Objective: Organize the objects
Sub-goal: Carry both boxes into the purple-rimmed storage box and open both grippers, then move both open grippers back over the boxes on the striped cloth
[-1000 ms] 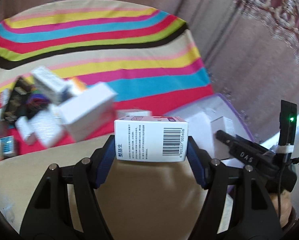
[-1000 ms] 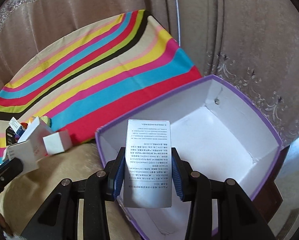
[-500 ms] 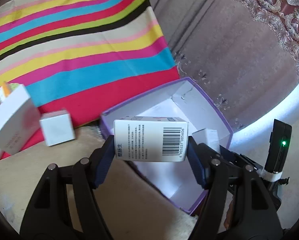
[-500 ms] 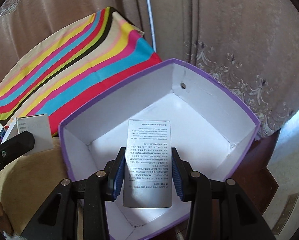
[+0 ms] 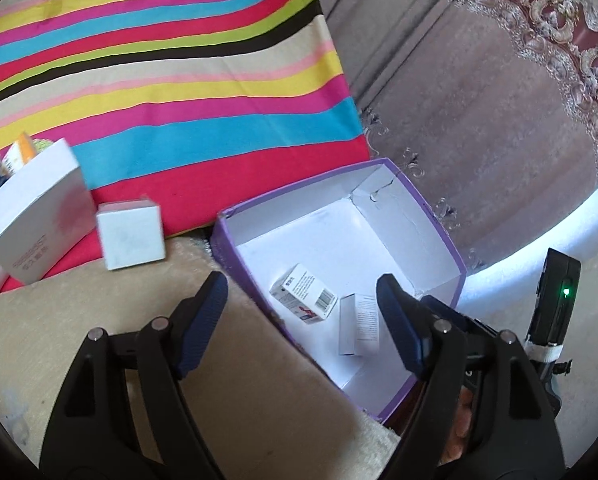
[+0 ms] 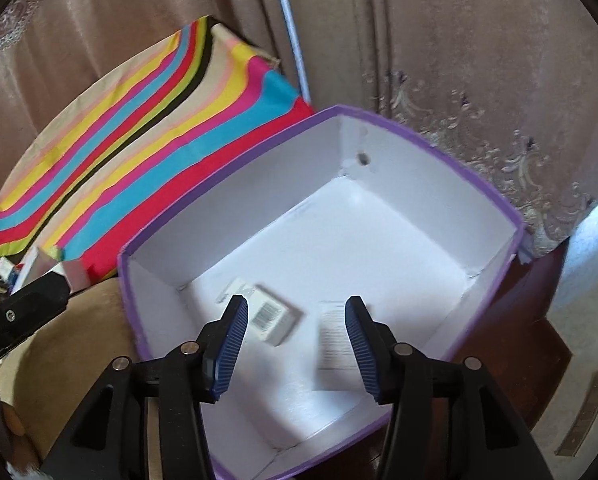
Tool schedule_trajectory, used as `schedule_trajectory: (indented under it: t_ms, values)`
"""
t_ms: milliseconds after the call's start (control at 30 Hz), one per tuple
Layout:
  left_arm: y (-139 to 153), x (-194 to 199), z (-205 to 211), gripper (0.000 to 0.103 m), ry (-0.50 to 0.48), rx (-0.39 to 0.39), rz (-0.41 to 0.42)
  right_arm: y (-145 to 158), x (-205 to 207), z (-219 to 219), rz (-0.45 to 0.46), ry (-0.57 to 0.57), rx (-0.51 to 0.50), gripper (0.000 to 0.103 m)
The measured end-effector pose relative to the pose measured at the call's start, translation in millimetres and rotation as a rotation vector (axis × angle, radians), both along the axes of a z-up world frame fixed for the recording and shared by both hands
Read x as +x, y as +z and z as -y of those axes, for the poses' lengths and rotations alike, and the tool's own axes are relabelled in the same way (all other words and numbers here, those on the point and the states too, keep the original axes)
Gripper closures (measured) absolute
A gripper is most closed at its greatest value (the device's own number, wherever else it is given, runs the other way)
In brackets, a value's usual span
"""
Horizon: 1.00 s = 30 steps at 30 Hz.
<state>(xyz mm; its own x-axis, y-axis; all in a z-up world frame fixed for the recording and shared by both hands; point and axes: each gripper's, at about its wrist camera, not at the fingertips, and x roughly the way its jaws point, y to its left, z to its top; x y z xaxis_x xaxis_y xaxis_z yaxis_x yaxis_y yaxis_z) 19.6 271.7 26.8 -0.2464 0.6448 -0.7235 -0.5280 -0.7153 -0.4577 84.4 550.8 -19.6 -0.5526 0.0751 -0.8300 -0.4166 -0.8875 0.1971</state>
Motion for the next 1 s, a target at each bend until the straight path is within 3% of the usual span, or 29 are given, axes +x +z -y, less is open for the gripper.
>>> schedule_trajectory:
  t_ms: [367, 1000]
  values:
    - [5.4, 0.9, 56.2, 0.024, 0.126, 0.012, -0.006, 9.2, -12.8, 45.8, -0.011, 0.172, -0.01, 0.047]
    - [10.4, 16.4, 212.0, 0.024, 0.441, 0.018, -0.05, 18.6, -54.7, 133.2, 0.004, 0.455, 0.072, 0.046]
